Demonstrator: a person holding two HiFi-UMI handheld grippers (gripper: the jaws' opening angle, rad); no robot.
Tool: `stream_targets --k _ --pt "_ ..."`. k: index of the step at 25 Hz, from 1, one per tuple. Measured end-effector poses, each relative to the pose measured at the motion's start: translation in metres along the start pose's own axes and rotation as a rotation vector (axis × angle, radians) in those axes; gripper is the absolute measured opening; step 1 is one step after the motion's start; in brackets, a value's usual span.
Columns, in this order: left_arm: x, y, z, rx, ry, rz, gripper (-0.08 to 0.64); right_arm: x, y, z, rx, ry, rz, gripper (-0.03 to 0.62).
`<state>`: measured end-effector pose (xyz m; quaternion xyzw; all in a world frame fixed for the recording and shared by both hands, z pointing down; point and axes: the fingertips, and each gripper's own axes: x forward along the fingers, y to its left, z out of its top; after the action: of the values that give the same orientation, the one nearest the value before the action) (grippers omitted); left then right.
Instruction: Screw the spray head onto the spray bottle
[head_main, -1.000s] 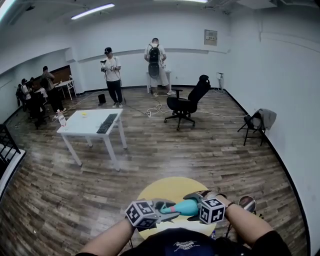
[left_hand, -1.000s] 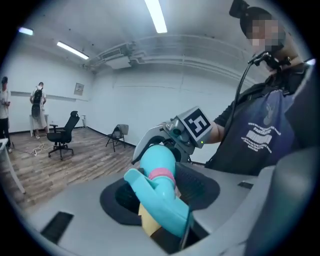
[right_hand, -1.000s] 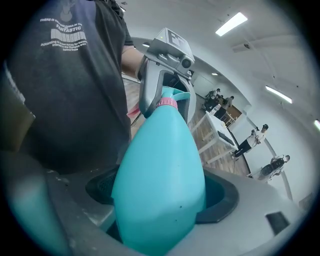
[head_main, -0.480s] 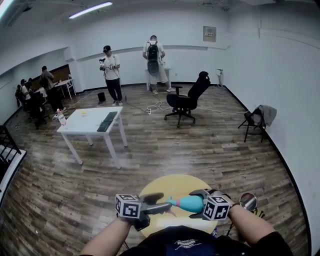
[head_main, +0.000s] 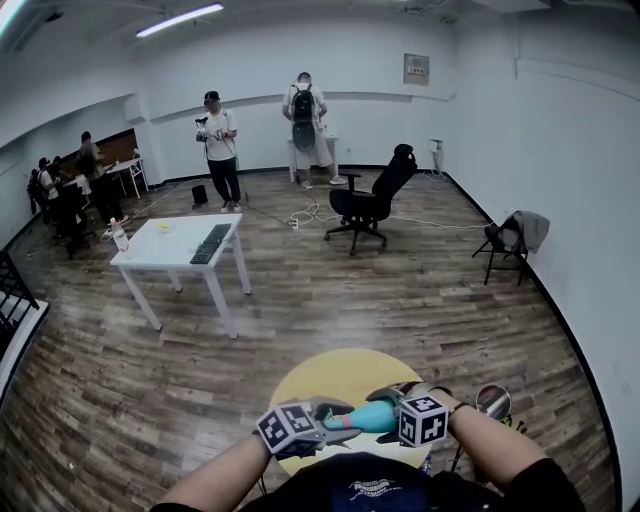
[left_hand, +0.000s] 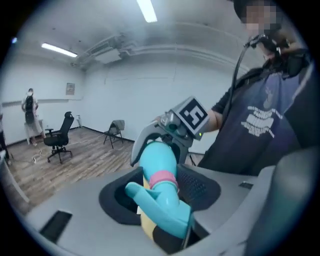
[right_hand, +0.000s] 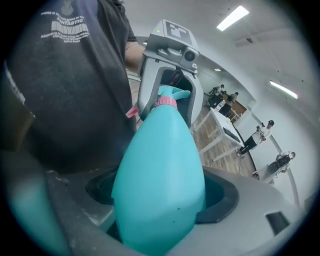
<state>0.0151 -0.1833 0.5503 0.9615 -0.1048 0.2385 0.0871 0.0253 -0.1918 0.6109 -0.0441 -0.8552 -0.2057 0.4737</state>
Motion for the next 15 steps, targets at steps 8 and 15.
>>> stream_targets --k 8,15 --pt "-0.101 0.089 0.018 -0.694 -0.692 0.043 0.366 -0.015 -0.020 -0.036 0.450 -0.218 -0.048 0.443" --pt "-0.025 0.029 0.018 -0.298 -0.274 -0.080 0.397 -0.004 -0.015 -0.009 0.172 -0.069 -0.047 0.443"
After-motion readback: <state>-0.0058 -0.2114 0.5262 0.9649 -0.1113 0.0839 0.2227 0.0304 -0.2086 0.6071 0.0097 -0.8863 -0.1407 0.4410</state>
